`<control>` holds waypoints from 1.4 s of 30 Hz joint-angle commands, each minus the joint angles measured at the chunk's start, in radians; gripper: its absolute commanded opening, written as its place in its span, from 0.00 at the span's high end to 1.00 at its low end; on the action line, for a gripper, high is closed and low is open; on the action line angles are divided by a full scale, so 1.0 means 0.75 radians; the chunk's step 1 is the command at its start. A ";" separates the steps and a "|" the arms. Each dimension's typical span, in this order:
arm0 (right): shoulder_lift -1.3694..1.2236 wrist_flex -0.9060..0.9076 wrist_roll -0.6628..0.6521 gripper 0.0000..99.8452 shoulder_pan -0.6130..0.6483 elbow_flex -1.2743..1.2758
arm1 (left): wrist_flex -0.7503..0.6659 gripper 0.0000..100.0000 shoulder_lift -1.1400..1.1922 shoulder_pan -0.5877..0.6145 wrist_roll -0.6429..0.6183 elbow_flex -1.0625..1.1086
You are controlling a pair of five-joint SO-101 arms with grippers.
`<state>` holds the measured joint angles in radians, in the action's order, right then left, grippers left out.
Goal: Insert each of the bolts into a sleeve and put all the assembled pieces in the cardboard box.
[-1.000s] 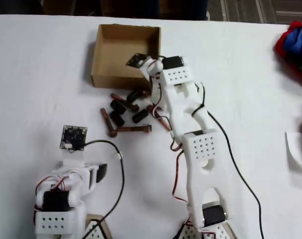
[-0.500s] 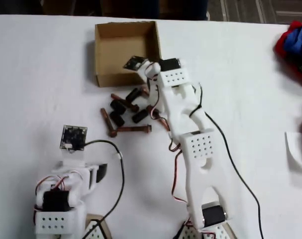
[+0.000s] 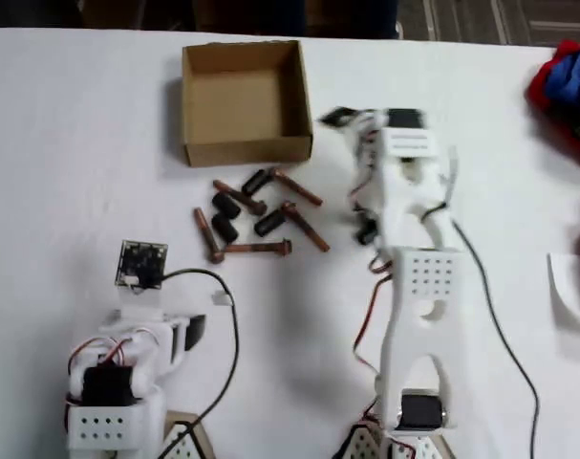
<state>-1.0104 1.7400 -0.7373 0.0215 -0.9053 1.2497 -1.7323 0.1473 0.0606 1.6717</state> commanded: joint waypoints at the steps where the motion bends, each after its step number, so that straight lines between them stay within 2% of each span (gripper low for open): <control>1: 0.118 0.030 0.002 0.98 -0.144 -0.008 | -0.010 0.69 0.006 -0.016 -0.012 0.019; 4: 0.124 0.030 0.000 0.96 -0.202 -0.010 | -0.010 0.69 0.006 -0.016 -0.012 0.019; 8: 0.122 0.036 0.014 0.83 -0.234 0.008 | -0.010 0.69 0.006 -0.016 -0.012 0.019; 10: 0.154 0.038 0.059 0.84 -0.247 0.082 | -0.010 0.69 0.006 -0.016 -0.012 0.019; 13: 0.294 0.038 0.293 0.90 -0.253 0.346 | -0.010 0.69 0.006 -0.016 -0.012 0.019; 15: 0.433 0.038 0.389 0.91 -0.228 0.610 | -0.010 0.69 0.006 -0.016 -0.012 0.019; 19: 0.711 0.028 0.448 0.86 -0.120 1.033 | -0.010 0.69 0.006 -0.016 -0.012 0.019; 21: 0.838 -0.003 0.485 0.83 -0.091 1.137 | -0.010 0.69 0.006 -0.016 -0.012 0.019; 26: 1.042 -0.071 0.556 0.83 -0.095 1.270 | -0.010 0.69 0.006 -0.016 -0.012 0.019; 31: 1.010 -0.077 0.696 0.82 -0.097 1.344 | -0.010 0.69 0.006 -0.016 -0.012 0.019; 42: 0.746 -0.191 0.644 0.82 -0.089 1.365 | -0.010 0.69 0.006 -0.016 -0.012 0.019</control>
<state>-0.4304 1.6295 -0.2524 -0.0537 0.1212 1.2497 -1.7323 0.1473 0.0606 1.6717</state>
